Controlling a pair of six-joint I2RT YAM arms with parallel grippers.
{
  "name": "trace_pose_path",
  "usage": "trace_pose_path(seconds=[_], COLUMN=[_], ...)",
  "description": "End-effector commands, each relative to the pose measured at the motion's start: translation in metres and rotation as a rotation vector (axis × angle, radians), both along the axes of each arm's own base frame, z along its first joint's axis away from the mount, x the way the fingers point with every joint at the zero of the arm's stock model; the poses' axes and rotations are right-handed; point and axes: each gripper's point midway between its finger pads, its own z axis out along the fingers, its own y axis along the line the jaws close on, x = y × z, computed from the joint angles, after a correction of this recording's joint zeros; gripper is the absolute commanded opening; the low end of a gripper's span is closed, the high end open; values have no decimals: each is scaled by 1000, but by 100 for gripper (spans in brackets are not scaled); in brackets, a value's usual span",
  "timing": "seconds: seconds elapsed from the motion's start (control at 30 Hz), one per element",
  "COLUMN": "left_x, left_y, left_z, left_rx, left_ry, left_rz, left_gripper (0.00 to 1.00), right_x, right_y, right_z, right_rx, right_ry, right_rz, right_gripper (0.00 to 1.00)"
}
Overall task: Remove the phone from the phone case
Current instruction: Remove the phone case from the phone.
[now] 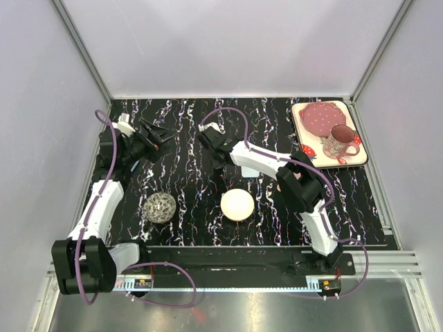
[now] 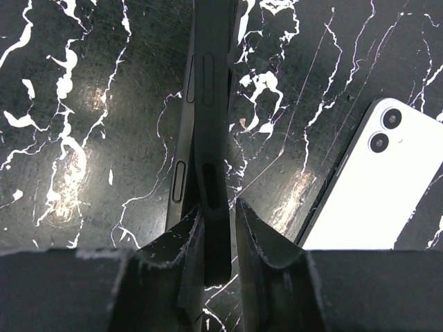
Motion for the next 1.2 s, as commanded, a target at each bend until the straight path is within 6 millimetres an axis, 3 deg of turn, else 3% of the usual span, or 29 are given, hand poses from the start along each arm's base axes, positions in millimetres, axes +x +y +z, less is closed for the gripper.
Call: trace_pose_path(seconds=[0.0, 0.17, 0.37, 0.7, 0.93, 1.17], left_x=[4, 6, 4, 2, 2, -2], left_y=[5, 5, 3, 1, 1, -1], left_z=[14, 17, 7, 2, 5, -1], left_rx=[12, 2, -13, -31, -31, -40], left_ry=[-53, -58, -40, -31, -40, -28], left_rz=[-17, -17, -24, -33, -37, -44], left_gripper=[99, 99, 99, 99, 99, 99], right_x=[-13, -15, -18, -13, -19, -37], right_y=[-5, -11, -13, -10, -9, -9], right_z=[-73, -94, -113, -114, -115, -115], right_rx=[-32, -21, -20, -30, -14, 31], right_ry=[134, 196, 242, 245, 273, 335], right_rz=[-4, -20, -26, -12, -14, -30], right_gripper=[28, 28, 29, 39, 37, 34])
